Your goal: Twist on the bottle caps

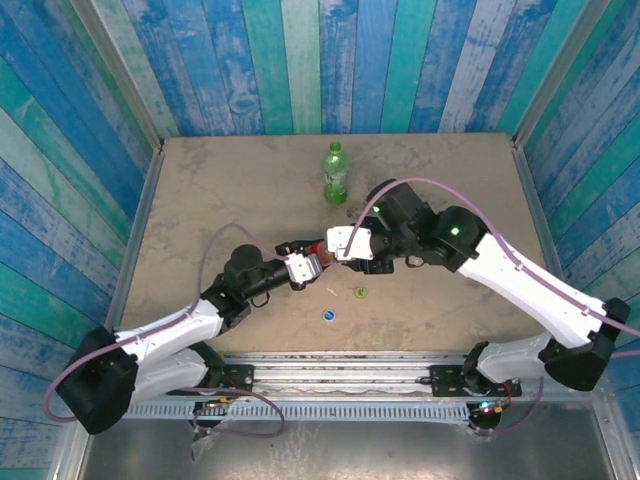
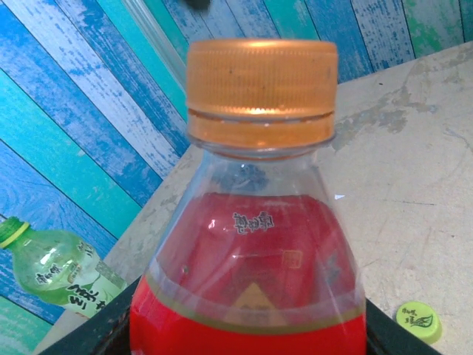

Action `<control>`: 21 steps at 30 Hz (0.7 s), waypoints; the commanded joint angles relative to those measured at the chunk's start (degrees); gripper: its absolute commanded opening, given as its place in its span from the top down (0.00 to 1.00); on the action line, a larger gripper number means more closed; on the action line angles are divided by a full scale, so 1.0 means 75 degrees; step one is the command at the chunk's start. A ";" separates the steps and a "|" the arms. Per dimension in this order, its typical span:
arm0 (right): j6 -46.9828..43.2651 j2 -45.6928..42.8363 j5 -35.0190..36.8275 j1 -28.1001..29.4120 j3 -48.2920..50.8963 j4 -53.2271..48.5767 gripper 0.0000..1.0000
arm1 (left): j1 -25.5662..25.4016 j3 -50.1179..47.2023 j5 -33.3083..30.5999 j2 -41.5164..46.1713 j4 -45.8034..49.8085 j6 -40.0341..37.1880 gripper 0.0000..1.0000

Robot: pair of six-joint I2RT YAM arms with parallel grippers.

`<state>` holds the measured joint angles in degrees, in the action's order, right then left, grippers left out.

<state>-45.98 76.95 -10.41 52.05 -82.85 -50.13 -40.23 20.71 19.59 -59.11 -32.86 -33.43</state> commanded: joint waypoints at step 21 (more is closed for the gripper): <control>0.1012 0.0752 -0.0304 -0.0021 -0.0370 -0.0334 0.89 | 0.0008 -0.0065 -0.0550 0.0030 -0.0083 -0.0062 0.48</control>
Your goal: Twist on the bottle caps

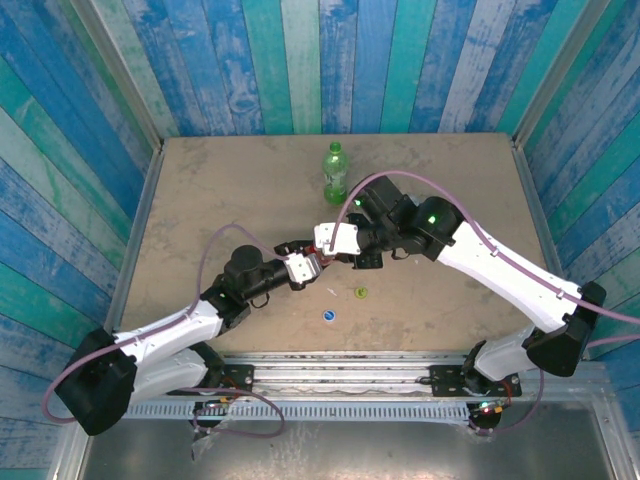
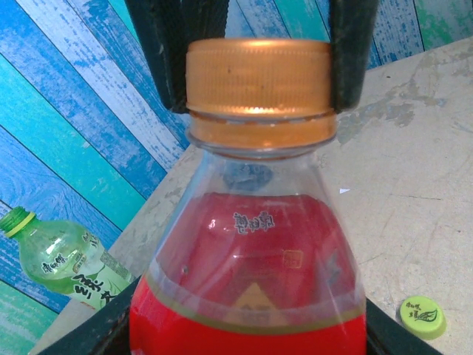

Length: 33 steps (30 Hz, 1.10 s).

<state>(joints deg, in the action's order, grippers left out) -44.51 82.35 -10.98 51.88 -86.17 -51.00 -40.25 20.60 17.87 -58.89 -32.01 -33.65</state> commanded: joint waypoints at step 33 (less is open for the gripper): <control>0.0951 -0.1487 0.0383 0.0032 0.1372 0.1291 0.43 | 0.0023 0.0222 -0.0403 -0.0649 -0.0255 -0.0178 0.49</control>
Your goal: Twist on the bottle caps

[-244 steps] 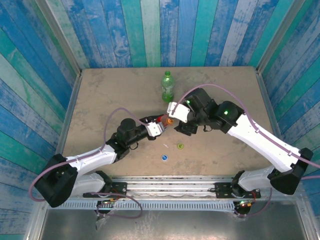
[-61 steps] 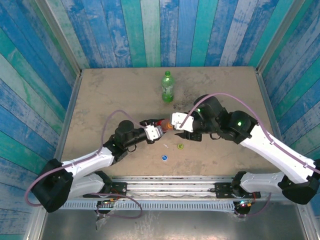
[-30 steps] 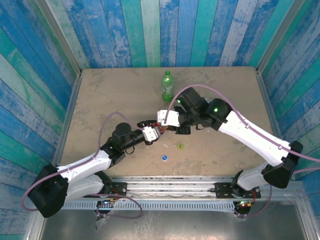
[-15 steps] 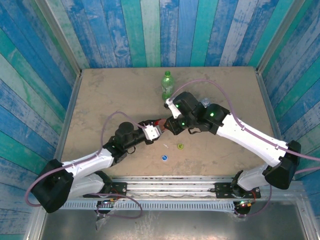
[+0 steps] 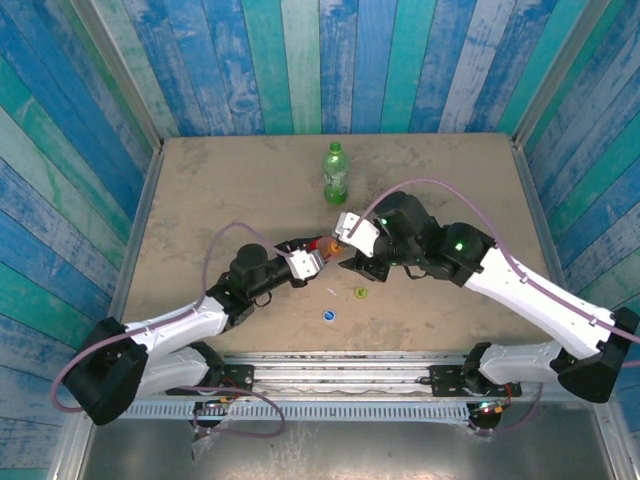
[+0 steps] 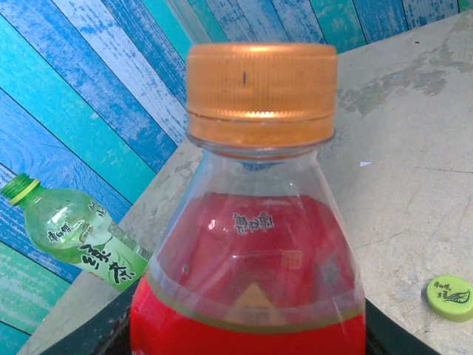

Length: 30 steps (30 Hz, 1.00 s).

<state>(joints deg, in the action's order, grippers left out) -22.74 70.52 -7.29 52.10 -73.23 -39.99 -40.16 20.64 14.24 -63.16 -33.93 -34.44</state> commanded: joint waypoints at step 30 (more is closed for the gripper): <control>-0.3321 0.1859 0.0160 -0.0012 -0.1733 -0.1774 0.73 | 0.0011 0.0174 0.0023 0.0015 -0.0004 -0.0120 0.49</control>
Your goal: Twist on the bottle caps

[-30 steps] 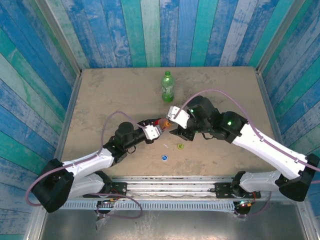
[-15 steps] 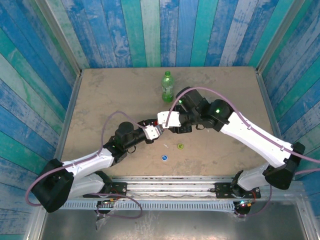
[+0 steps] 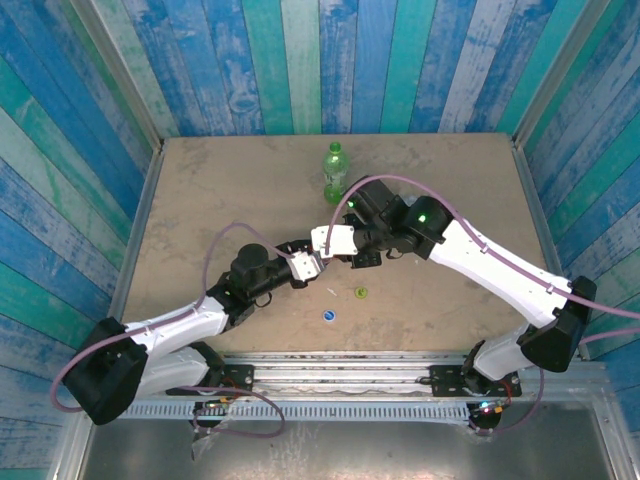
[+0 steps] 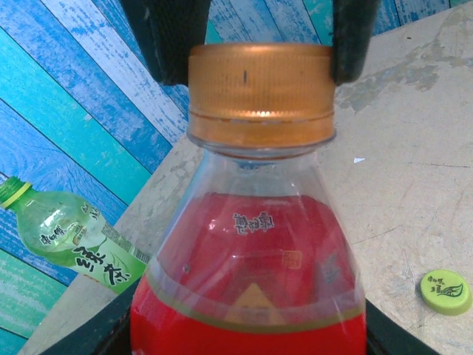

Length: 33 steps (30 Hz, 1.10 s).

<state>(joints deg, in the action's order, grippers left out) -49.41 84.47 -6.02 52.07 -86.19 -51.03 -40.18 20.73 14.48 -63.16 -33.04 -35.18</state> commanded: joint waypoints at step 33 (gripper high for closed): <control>0.1247 -0.0038 -0.0115 -0.0186 0.0216 0.0244 0.82 | 0.0014 0.0178 -0.0102 0.0065 -0.0007 -0.0097 0.50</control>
<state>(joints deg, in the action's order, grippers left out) -43.77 84.27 -6.48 51.00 -84.36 -49.45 -40.18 20.84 14.39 -63.13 -32.38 -35.40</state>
